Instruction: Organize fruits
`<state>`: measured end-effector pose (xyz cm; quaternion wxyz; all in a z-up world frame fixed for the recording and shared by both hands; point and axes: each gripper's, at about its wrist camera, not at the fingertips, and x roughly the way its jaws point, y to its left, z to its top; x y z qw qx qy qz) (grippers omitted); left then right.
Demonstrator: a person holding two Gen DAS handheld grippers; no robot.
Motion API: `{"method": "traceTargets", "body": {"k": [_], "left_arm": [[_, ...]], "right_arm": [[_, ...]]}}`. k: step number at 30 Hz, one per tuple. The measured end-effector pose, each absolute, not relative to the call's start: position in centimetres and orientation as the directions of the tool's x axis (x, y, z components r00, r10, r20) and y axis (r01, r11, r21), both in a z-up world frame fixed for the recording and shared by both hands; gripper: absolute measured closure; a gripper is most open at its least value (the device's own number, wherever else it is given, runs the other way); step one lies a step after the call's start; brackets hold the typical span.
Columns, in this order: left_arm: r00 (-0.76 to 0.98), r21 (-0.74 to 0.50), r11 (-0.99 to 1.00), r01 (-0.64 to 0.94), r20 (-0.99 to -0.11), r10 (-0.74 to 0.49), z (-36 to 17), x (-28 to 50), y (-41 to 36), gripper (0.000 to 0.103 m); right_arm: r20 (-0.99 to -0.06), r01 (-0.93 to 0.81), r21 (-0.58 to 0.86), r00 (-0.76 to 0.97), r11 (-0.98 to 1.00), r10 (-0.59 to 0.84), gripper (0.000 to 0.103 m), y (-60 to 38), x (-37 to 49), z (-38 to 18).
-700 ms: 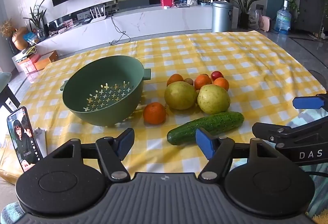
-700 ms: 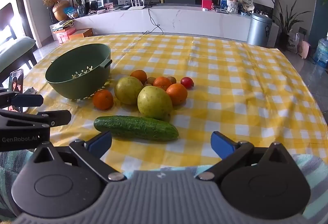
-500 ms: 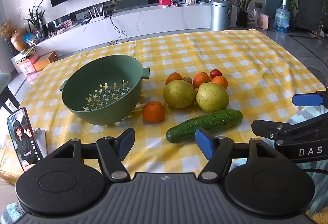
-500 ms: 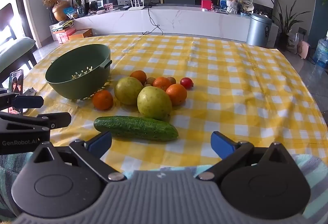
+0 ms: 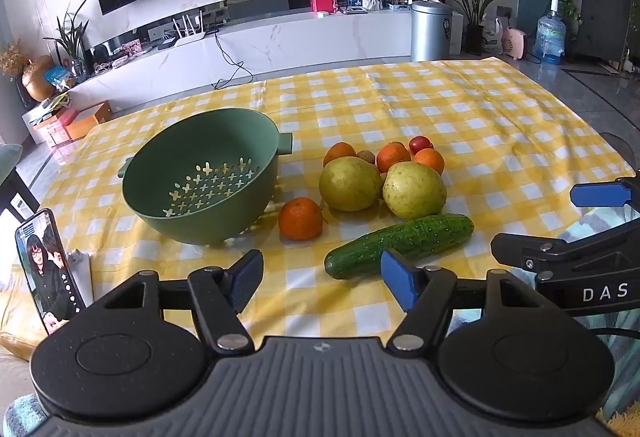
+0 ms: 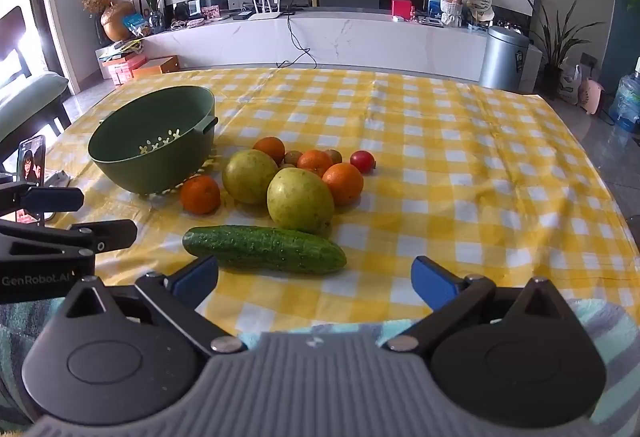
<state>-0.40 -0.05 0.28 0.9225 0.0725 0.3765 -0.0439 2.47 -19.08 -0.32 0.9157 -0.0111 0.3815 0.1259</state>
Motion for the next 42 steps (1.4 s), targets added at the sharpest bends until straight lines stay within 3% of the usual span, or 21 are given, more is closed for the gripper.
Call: {"method": "traceTargets", "body": {"k": [42], "left_arm": [[0.704, 0.099, 0.987, 0.129, -0.71, -0.021, -0.02, -0.82, 0.3, 0.023]], "right_arm": [[-0.721, -0.23, 0.073, 0.66, 0.97, 0.21, 0.004, -18.88, 2.58, -0.83]]}}
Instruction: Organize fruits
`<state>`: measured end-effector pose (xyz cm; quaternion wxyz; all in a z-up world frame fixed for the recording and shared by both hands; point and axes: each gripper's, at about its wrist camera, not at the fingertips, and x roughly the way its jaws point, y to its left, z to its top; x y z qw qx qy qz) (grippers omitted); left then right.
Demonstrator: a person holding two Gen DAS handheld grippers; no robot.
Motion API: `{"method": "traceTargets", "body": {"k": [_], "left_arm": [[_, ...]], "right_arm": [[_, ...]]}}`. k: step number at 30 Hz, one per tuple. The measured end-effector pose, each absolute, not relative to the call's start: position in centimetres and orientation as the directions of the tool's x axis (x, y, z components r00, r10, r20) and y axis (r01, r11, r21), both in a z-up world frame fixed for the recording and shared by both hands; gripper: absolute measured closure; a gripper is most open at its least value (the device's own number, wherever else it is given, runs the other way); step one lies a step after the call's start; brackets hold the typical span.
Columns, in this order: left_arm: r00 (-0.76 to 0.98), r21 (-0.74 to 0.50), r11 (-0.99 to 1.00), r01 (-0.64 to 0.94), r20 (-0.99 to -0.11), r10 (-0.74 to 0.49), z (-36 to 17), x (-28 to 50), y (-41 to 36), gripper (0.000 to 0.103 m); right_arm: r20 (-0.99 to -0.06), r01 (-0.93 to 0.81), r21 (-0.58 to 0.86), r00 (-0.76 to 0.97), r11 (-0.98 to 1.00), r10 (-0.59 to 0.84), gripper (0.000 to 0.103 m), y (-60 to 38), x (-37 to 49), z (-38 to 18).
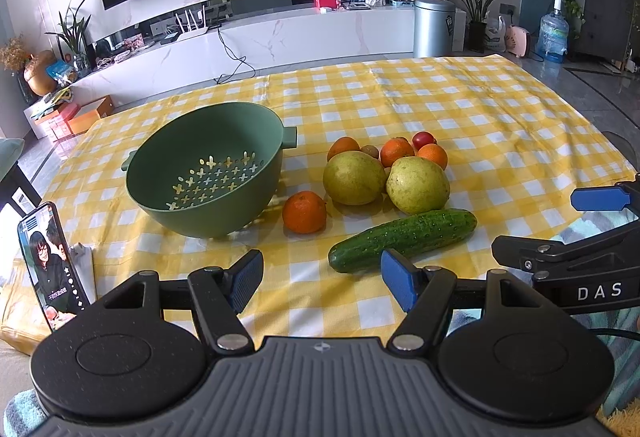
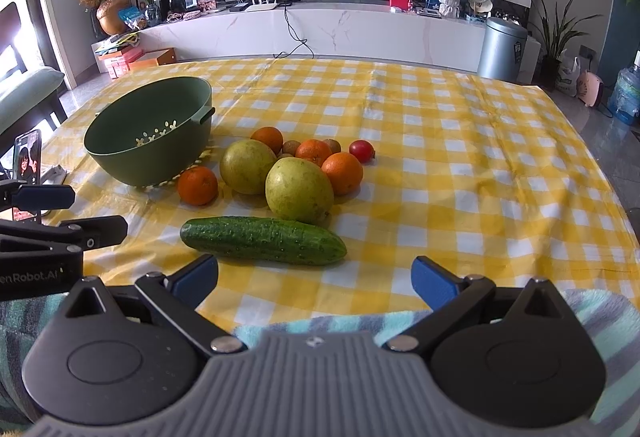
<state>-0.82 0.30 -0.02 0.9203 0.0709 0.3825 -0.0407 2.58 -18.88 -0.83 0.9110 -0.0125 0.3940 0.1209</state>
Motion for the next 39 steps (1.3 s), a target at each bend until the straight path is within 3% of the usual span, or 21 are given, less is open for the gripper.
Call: {"method": "traceTargets", "body": {"k": [39], "left_arm": [[0.697, 0.089, 0.987, 0.133, -0.717, -0.029, -0.24, -0.5, 0.32, 0.025]], "right_arm": [[-0.731, -0.244, 0.08, 0.644, 0.966, 0.224, 0.004, -18.55, 3.22, -1.46]]}}
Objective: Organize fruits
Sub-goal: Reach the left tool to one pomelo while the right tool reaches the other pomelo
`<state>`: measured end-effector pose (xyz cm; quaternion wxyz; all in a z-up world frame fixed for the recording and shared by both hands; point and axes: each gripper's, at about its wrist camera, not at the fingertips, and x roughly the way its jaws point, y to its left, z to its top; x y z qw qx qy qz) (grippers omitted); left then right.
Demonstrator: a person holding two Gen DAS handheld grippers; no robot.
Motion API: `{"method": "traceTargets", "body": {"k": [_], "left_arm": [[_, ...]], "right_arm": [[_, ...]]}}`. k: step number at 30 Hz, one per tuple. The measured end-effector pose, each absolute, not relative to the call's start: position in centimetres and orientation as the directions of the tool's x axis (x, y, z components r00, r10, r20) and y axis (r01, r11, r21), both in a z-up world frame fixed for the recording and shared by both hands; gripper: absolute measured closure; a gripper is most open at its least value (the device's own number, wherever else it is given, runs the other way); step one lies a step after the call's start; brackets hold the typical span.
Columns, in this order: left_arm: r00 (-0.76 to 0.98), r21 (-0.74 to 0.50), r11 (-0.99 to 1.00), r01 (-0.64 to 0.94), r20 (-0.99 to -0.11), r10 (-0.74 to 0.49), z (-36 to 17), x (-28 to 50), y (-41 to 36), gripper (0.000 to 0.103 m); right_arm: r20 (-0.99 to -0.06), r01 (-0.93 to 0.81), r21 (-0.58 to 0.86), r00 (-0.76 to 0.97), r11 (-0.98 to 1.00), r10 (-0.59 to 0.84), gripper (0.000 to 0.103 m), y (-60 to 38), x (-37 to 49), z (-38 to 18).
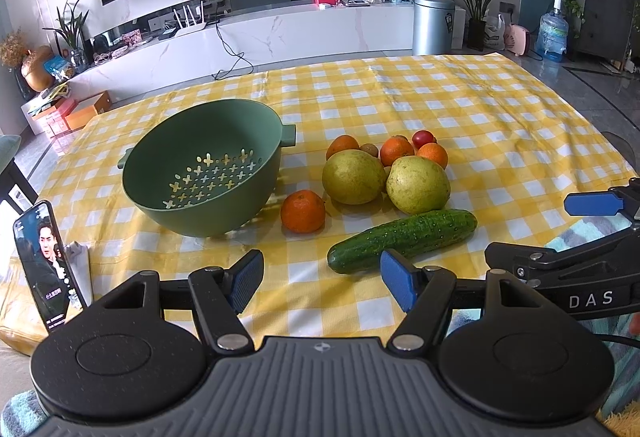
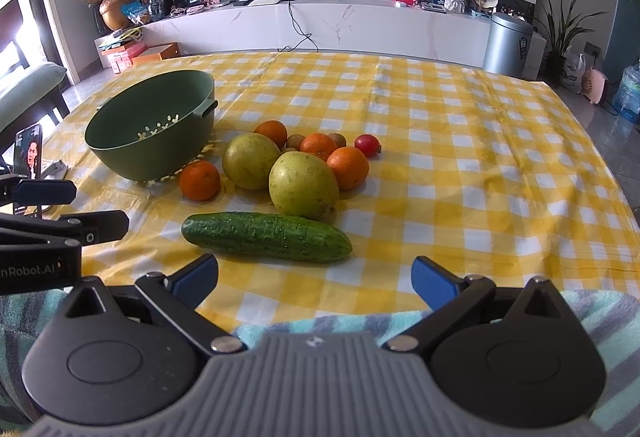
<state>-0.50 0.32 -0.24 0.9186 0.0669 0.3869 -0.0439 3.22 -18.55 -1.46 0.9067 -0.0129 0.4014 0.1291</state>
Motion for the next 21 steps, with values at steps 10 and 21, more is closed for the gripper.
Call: {"method": "traceTargets", "body": {"k": [10, 21], "left_arm": [[0.711, 0.051, 0.984, 0.168, -0.698, -0.085, -0.2, 1.2, 0.3, 0.039], [0.701, 0.025, 0.985, 0.172, -0.706, -0.104, -2.2, 4.7, 0.2, 0.042]], "right_arm": [[-0.684, -0.239, 0.155, 0.674, 0.959, 0.278, 0.004, -19.7, 5.5, -1.5], [-0.685, -0.285, 0.149, 0.661, 0.947, 0.307, 0.014, -19.3, 10.0, -3.0]]}}
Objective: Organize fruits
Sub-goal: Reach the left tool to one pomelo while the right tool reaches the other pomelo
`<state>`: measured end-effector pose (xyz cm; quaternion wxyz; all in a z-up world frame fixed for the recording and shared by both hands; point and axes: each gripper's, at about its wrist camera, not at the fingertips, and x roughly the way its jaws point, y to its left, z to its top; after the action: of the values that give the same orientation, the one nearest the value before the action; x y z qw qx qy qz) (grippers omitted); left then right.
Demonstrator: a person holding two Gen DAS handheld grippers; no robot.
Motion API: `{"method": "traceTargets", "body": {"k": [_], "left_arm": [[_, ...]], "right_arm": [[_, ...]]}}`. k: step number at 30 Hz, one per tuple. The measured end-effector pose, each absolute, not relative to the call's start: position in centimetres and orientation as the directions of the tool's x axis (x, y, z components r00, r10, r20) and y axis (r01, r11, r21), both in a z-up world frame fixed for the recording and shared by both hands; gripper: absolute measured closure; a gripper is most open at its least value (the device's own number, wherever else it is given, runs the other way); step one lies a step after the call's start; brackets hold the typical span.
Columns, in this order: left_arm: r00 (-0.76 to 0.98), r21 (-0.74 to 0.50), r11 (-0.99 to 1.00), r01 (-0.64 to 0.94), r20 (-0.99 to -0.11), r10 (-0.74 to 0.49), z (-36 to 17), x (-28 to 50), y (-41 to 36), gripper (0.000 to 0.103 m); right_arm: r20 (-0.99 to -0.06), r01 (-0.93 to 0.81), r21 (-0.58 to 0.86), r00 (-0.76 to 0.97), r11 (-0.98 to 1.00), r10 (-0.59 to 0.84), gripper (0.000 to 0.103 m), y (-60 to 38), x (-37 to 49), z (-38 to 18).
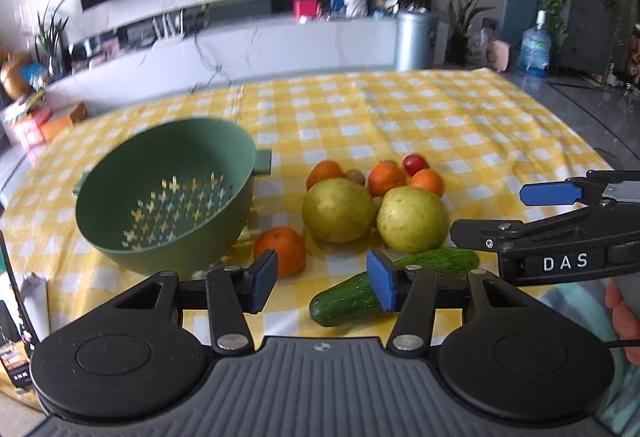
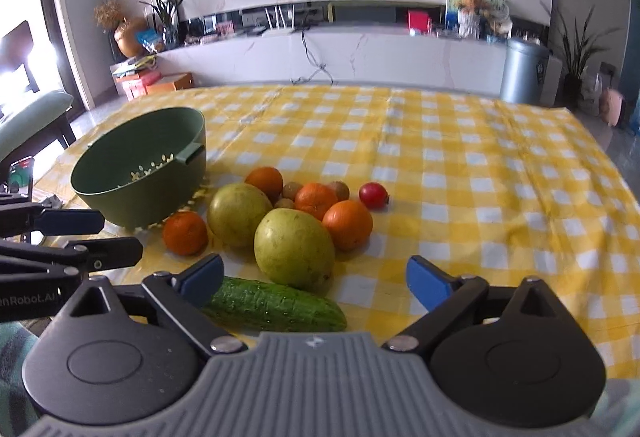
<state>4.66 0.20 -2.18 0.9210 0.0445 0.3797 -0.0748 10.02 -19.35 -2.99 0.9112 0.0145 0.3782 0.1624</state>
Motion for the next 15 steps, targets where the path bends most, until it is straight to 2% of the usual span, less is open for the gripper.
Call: {"method": "traceTargets", "body": {"k": [3, 15], "left_arm": [[0.688, 0.043, 0.985, 0.169, -0.721, -0.086, -2.9, 5.6, 0.3, 0.042], [0.662, 0.174, 0.957, 0.233, -0.749, -0.024, -5.0, 8.1, -0.4, 0.042]], "right_arm": [[-0.719, -0.284, 0.147, 0.627, 0.947, 0.299, 0.019, -18.7, 11.7, -3.9], [-0.762, -0.303, 0.178, 0.56, 0.936, 0.326, 0.025, -16.9, 15.2, -6.9]]}}
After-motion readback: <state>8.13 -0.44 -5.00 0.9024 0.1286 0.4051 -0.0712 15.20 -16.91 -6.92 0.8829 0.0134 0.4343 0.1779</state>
